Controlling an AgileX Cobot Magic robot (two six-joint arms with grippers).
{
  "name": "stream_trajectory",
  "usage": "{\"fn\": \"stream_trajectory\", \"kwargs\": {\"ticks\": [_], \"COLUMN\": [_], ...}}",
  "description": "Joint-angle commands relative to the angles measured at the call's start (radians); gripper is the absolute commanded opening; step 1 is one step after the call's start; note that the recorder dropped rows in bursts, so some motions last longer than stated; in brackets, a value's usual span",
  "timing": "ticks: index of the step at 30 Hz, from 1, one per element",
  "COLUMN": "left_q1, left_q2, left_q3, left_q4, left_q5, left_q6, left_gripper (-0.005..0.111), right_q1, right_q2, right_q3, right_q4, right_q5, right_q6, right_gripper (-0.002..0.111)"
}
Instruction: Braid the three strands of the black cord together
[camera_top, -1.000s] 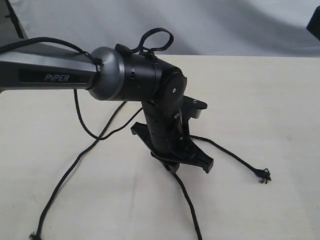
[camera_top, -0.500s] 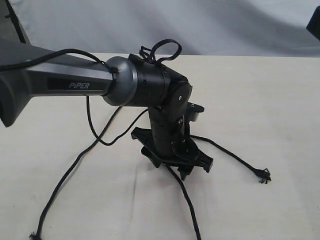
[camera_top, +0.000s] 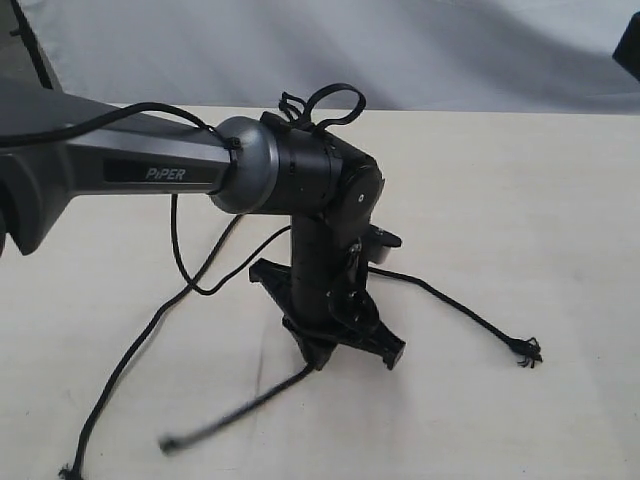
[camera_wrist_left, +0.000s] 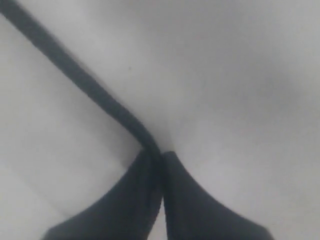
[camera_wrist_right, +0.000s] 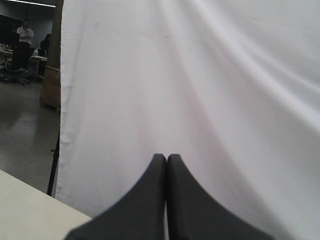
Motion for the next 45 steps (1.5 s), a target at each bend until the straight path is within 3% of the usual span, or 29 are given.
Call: {"fn": "stream_trajectory", "kwargs": {"ticks": [1, 8, 13, 18, 25, 30, 37, 45], "left_q1": [-0.005, -0.005, 0.000, 0.073, 0.221, 0.287, 0.307, 0.305], "left_q2": [0.006, -0.053, -0.077, -0.077, -0.077, -0.077, -0.077, -0.077], "left_q3": [0.004, 0.006, 0.006, 0.023, 0.158, 0.270, 0.423, 0.486], "left_q4": [0.051, 0.429, 0.617, 0.579, 0.512, 0.462, 0.382, 0.281], "left_q5": [0.123, 0.166, 0.166, 0.160, 0.059, -0.071, -0.202, -0.187], "left_q6": [0.118, 0.070, 0.074, 0.074, 0.060, 0.055, 0.054, 0.103], "left_gripper": [0.000, 0.000, 0.000, 0.000, 0.000, 0.000, 0.000, 0.000], "right_q1": [-0.004, -0.004, -0.004, -0.004, -0.004, -0.004, -0.004, -0.004], "right_q2": [0.002, 0.002, 0.002, 0.002, 0.002, 0.002, 0.002, 0.002], "right_q3": [0.003, 0.003, 0.003, 0.003, 0.003, 0.003, 0.003, 0.003], "right_q4": [0.000, 0.000, 0.000, 0.000, 0.000, 0.000, 0.000, 0.000], "right_q5": [-0.007, -0.007, -0.007, -0.005, -0.007, -0.007, -0.009, -0.009], "right_q6": [-0.001, -0.005, -0.005, -0.005, -0.005, -0.005, -0.005, -0.005], "right_gripper": [0.000, 0.000, 0.000, 0.000, 0.000, 0.000, 0.000, 0.000]}}
